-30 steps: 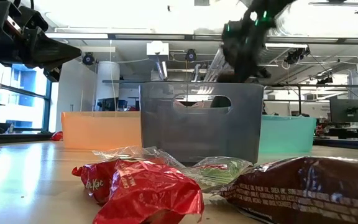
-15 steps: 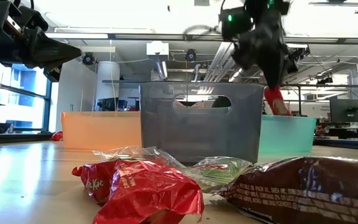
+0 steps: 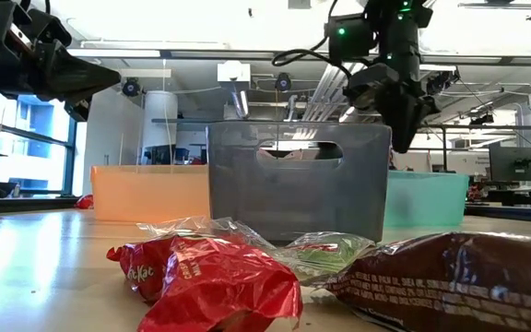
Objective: Sort candy by brand, put in halloween buckets
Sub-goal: Put the red chocolate bar into the green bin
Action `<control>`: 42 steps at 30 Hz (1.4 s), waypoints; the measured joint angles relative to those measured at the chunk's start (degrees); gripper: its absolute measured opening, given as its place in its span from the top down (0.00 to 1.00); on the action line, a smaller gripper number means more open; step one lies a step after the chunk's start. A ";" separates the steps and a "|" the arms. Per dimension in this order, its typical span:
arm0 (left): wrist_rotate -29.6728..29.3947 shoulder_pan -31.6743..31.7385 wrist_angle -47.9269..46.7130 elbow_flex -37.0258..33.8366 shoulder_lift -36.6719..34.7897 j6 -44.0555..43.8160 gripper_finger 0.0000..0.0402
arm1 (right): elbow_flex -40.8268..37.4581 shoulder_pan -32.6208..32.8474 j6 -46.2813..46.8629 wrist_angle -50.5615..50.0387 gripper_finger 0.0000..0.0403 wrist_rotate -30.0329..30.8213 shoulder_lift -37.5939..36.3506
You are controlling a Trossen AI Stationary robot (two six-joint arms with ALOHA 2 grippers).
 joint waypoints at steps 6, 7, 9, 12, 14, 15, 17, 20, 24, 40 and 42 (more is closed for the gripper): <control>-0.01 0.02 0.00 0.00 0.00 0.01 1.00 | 0.00 3.79 -6.95 -1.96 0.59 0.01 -1.56; -0.01 0.00 -0.02 0.00 0.00 -0.01 1.00 | 0.00 5.11 -7.23 -2.75 0.56 -0.26 -2.77; -0.01 0.00 -0.01 0.00 0.00 0.01 1.00 | 0.00 8.84 -6.96 -3.85 0.51 0.12 -5.87; -0.01 0.00 -0.02 0.00 0.00 0.01 1.00 | 0.00 16.00 -3.62 -4.60 0.47 0.87 -11.70; -0.01 0.02 -0.02 0.00 0.00 0.00 1.00 | -0.17 21.55 -0.12 -4.73 0.47 -0.15 -15.30; -0.01 0.01 -0.02 0.00 0.00 -0.01 1.00 | -0.78 24.53 2.46 -4.70 0.47 -1.25 -16.88; -0.01 0.02 -0.01 0.00 0.00 0.01 1.00 | -2.91 30.65 8.34 -4.63 0.47 -4.17 -19.16; -0.01 0.02 -0.02 0.00 0.00 0.01 1.00 | -7.70 40.50 16.25 -3.20 0.47 -10.05 -20.10; -0.01 0.02 -0.02 0.00 0.00 0.01 1.00 | -16.34 51.75 27.37 9.24 0.47 -13.52 -19.46; -0.01 0.02 -0.02 0.00 0.00 0.01 1.00 | -23.12 57.53 35.02 30.21 0.47 -18.33 1.00; -0.01 0.01 0.00 0.00 0.00 -0.01 1.00 | -22.42 57.74 34.97 29.88 0.47 -19.98 3.10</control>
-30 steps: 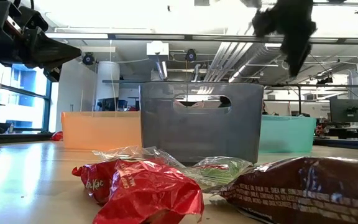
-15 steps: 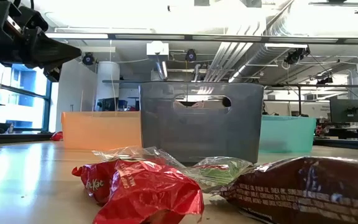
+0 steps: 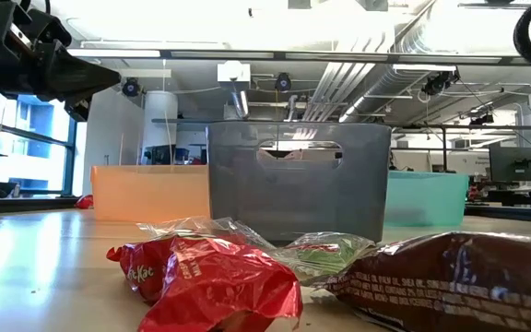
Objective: Sort candy by brand, put in halloween buckets
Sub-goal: Put the red chocolate bar into the green bin
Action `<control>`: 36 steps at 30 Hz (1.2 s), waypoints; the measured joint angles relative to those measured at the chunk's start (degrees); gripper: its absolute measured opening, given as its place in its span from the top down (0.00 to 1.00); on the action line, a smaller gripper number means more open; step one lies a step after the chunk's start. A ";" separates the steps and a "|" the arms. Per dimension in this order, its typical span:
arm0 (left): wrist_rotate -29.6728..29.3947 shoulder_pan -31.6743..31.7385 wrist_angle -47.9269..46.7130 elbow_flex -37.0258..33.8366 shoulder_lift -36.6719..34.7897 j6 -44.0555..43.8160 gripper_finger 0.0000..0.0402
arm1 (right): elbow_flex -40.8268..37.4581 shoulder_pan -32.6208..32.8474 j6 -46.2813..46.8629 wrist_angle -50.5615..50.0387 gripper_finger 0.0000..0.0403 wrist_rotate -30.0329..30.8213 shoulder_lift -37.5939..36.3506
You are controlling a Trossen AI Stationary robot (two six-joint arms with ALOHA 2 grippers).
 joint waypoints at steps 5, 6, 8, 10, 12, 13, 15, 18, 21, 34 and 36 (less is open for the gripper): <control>0.01 0.00 -0.01 0.00 0.00 0.02 1.00 | 1.79 0.61 -0.93 0.32 0.47 -1.16 2.83; 0.00 0.00 -0.01 0.00 0.00 0.02 1.00 | 1.96 0.68 -0.92 0.49 0.47 -1.28 3.06; 0.00 0.00 -0.02 0.00 0.00 0.01 1.00 | 2.30 0.69 -0.51 0.61 0.48 -1.61 3.58; 0.00 -0.01 0.00 0.00 0.00 0.02 1.00 | 2.31 0.70 -0.25 0.60 0.51 -1.62 3.59; 0.02 0.01 -0.02 0.00 0.00 0.02 1.00 | 2.30 0.69 -0.22 0.21 0.57 -1.66 3.61; 0.00 0.00 -0.01 0.00 0.00 0.02 1.00 | 2.29 0.69 0.04 -0.02 0.62 -1.96 3.61; 0.01 0.00 -0.02 0.00 0.00 0.00 1.00 | 2.29 0.73 0.02 0.05 0.75 -3.16 3.61; 0.00 0.00 -0.02 0.00 0.00 0.01 1.00 | 2.49 0.72 -1.14 -0.16 0.95 -4.11 2.15; 0.00 0.01 0.00 0.00 0.00 0.02 1.00 | 5.19 -0.52 -4.10 -3.65 0.96 -4.31 -1.00; 0.00 0.00 -0.02 0.00 0.00 0.00 1.00 | 16.81 -11.00 -13.92 -18.85 0.94 10.92 -9.13; 0.00 0.01 -0.02 0.00 0.00 0.02 1.00 | 14.88 -9.25 -12.86 -17.71 0.89 8.27 -8.51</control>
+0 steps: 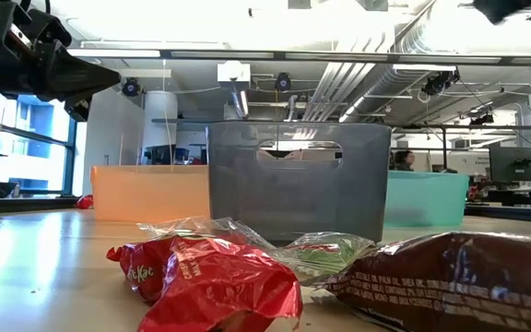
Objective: Sort candy by brand, put in halloween buckets
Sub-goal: Put the red chocolate bar into the green bin
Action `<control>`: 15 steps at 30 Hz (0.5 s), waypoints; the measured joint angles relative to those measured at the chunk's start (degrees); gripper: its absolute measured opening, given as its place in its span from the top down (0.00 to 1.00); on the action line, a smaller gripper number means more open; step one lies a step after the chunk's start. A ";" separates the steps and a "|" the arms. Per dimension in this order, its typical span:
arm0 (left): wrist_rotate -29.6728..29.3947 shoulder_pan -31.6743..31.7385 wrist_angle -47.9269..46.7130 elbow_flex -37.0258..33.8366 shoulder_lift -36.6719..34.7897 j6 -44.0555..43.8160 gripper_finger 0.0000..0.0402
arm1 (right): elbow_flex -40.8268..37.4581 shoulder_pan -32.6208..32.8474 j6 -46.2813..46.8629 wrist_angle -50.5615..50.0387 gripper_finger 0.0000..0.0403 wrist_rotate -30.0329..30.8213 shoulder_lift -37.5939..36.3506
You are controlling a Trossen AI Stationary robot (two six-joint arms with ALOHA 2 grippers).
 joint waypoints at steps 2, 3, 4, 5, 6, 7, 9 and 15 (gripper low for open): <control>0.00 0.00 0.02 0.00 0.00 -0.02 1.00 | -2.04 2.22 1.72 1.15 0.82 -2.13 0.83; 0.00 -0.02 0.00 0.00 0.00 -0.02 1.00 | -3.11 3.37 2.61 2.32 0.77 -3.53 1.20; 0.00 0.00 0.00 0.00 0.00 0.00 1.00 | -4.12 4.39 3.54 3.85 0.73 -5.38 1.60; 0.00 -0.01 0.00 0.00 0.00 0.00 1.00 | -4.97 5.36 4.03 5.78 0.68 -7.23 2.13; 0.00 0.00 0.01 0.00 0.00 -0.02 1.00 | -5.64 6.36 4.12 7.62 0.64 -8.56 2.76; 0.00 0.00 0.00 0.00 0.00 0.00 1.00 | -6.14 7.27 3.91 9.20 0.60 -9.63 3.49; 0.00 0.00 0.00 0.00 0.00 -0.02 1.00 | -6.71 8.82 2.48 11.44 0.53 -11.06 5.10; 0.00 0.00 0.00 0.00 0.00 -0.01 1.00 | -6.82 10.70 1.72 11.73 0.47 -11.43 11.51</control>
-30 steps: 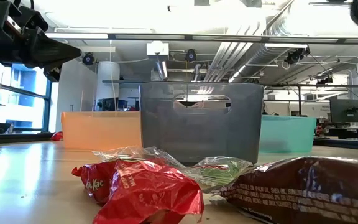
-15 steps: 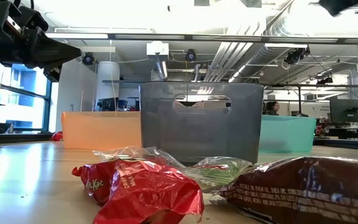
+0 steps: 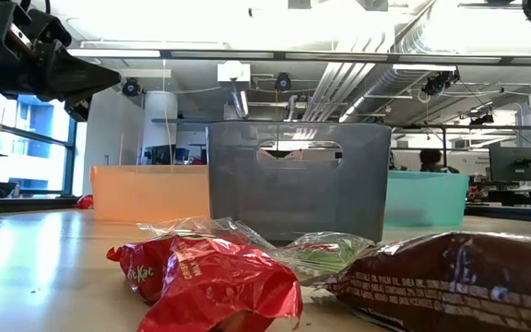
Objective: Sort candy by brand, put in halloween buckets
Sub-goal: Put the red chocolate bar into the green bin
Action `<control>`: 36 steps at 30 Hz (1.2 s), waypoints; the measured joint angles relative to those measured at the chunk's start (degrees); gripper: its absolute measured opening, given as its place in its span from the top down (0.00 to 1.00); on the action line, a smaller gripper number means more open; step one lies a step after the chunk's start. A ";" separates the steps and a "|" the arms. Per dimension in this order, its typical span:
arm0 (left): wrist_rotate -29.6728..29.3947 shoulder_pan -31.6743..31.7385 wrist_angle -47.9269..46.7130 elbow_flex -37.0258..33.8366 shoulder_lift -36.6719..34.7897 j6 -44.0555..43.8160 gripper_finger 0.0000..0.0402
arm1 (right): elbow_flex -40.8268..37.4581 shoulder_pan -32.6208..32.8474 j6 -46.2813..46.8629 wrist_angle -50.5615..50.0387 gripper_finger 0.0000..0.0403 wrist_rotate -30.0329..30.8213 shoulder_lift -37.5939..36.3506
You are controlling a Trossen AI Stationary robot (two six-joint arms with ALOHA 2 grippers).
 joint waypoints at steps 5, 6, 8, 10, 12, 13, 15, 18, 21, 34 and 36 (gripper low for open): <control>0.00 -0.01 -0.01 0.00 0.00 0.01 1.00 | 0.00 0.11 -0.25 -0.31 0.49 -0.15 4.80; 0.00 0.00 -0.01 0.00 0.00 -0.02 1.00 | 0.01 0.11 -0.30 -0.39 0.49 -0.50 5.44; 0.00 -0.01 0.01 0.00 0.00 0.01 1.00 | 0.11 0.02 -0.94 -0.42 0.50 -1.13 6.24; 0.00 -0.02 0.00 0.00 0.00 -0.02 1.00 | 0.22 0.00 -1.30 -0.45 0.53 -1.56 6.75; 0.00 -0.02 -0.01 0.00 0.00 0.01 1.00 | 0.22 0.00 -1.31 -0.64 0.59 -1.84 6.83; 0.00 0.00 0.02 0.00 0.00 0.01 1.00 | 0.20 0.00 -1.31 -0.74 0.64 -2.15 6.88; 0.00 -0.02 0.01 0.00 0.00 -0.02 1.00 | 0.20 0.07 -1.35 -1.27 0.75 -3.04 6.93; 0.00 -0.01 0.00 0.00 0.00 -0.02 1.00 | 0.24 0.07 -2.05 -1.97 0.94 -3.31 6.67; 0.00 0.00 0.02 0.00 0.00 0.00 1.00 | 2.41 -0.39 -4.79 -6.18 0.96 -1.70 5.32; 0.00 -0.01 0.00 0.00 0.00 -0.02 1.00 | 13.86 -18.82 -15.73 -19.94 1.00 21.58 -9.51; 0.00 -0.01 -0.01 0.00 0.00 0.01 1.00 | 13.97 -21.84 -12.70 -19.92 1.00 22.19 -10.63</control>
